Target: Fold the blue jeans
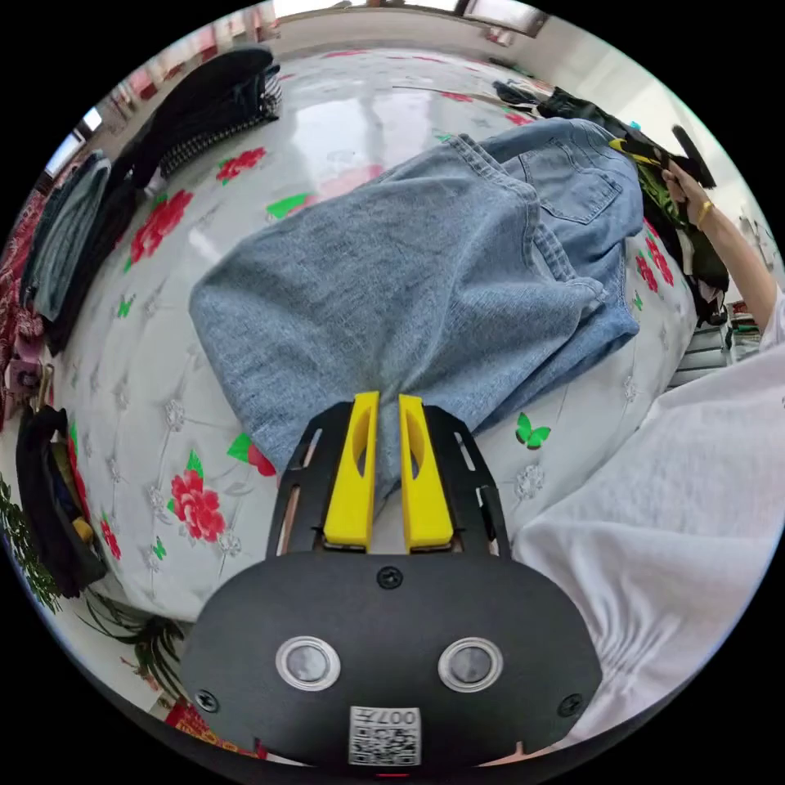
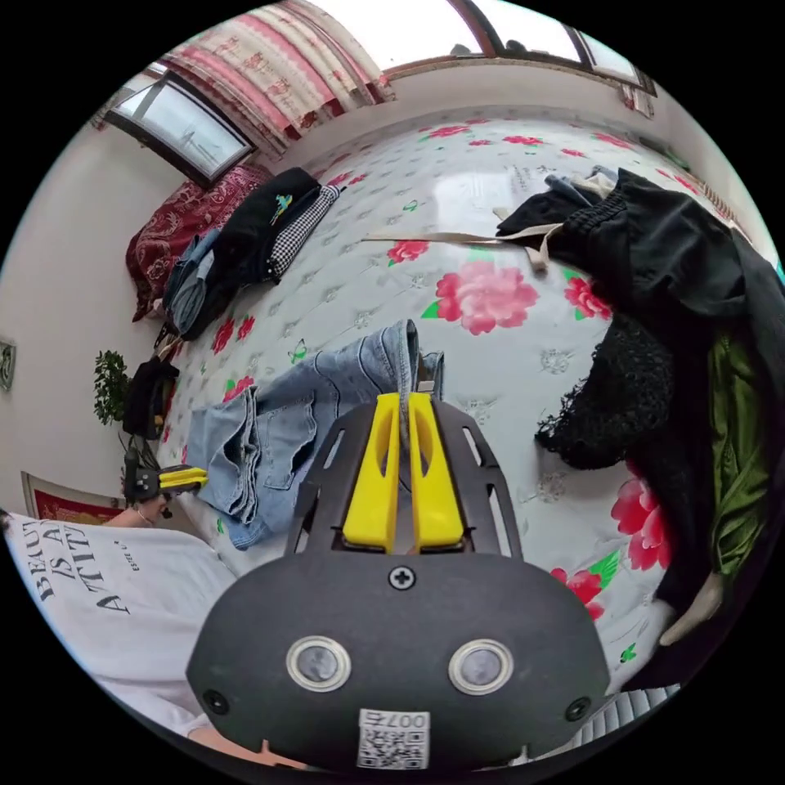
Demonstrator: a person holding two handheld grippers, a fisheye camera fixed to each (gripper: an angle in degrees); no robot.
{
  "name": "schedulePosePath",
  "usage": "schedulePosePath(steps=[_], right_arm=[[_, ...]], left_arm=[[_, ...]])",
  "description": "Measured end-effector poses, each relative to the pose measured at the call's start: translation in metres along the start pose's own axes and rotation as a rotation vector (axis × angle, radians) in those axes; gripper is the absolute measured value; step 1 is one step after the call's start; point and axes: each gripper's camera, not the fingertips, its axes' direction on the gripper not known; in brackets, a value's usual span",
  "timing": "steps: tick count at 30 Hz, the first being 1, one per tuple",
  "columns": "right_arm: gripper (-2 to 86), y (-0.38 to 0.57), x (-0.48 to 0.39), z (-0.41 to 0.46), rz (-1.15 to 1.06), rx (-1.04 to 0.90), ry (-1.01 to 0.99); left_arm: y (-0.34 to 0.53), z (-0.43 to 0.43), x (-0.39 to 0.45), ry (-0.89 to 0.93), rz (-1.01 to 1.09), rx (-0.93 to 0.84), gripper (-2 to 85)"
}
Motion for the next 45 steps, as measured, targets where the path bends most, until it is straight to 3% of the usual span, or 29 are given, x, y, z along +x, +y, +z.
schedulePosePath(steps=[1,6,9,13,16,19,22,25,28,31,34,39,43,45], right_arm=[[2.4,-0.013,0.009,-0.011,0.010,0.024,-0.017],[6.0,-0.052,0.031,0.065,0.054,-0.204,-0.016],[9.1,-0.045,0.030,0.026,0.060,-0.072,-0.079],[10.2,0.002,0.025,-0.044,0.034,0.050,-0.113],[8.0,0.020,0.012,-0.013,-0.026,-0.108,-0.122],[4.3,0.027,0.007,0.023,-0.077,-0.230,-0.211],[3.2,0.019,0.004,-0.024,-0.162,-0.110,-0.187],[4.5,0.023,-0.003,-0.008,-0.229,-0.214,-0.043],[7.5,0.029,0.032,0.016,-0.052,-0.281,-0.117],[8.8,0.030,0.045,-0.050,0.032,-0.049,-0.159],[9.4,0.014,0.015,-0.087,-0.028,0.088,-0.131],[9.0,-0.037,-0.073,-0.007,-0.234,-0.048,-0.147],[8.1,-0.066,-0.077,0.088,-0.185,-0.210,0.040],[8.0,-0.072,-0.062,0.084,-0.080,-0.171,-0.002]], left_arm=[[0.021,0.018,0.010,-0.042,0.030,0.076,4.2],[0.033,0.078,0.015,-0.096,-0.018,-0.015,3.3],[0.054,0.045,0.046,-0.068,0.083,0.152,6.1],[0.051,0.049,0.117,0.072,0.337,0.237,7.9],[0.039,0.117,0.174,0.210,0.512,0.181,8.0],[0.044,0.232,0.211,0.181,0.621,-0.073,5.2],[0.080,0.253,0.211,0.086,0.758,-0.009,4.3],[0.092,0.268,0.212,0.112,0.809,-0.003,4.6],[0.089,0.278,0.198,0.154,0.772,-0.029,6.1],[0.089,0.241,0.152,0.235,0.696,0.044,6.3],[0.087,0.203,0.064,0.237,0.510,0.158,6.3],[0.084,0.210,-0.140,-0.060,0.049,0.158,6.1],[0.078,0.215,-0.239,-0.174,-0.146,0.159,5.9],[0.069,0.242,-0.282,-0.219,-0.177,0.108,5.9]])
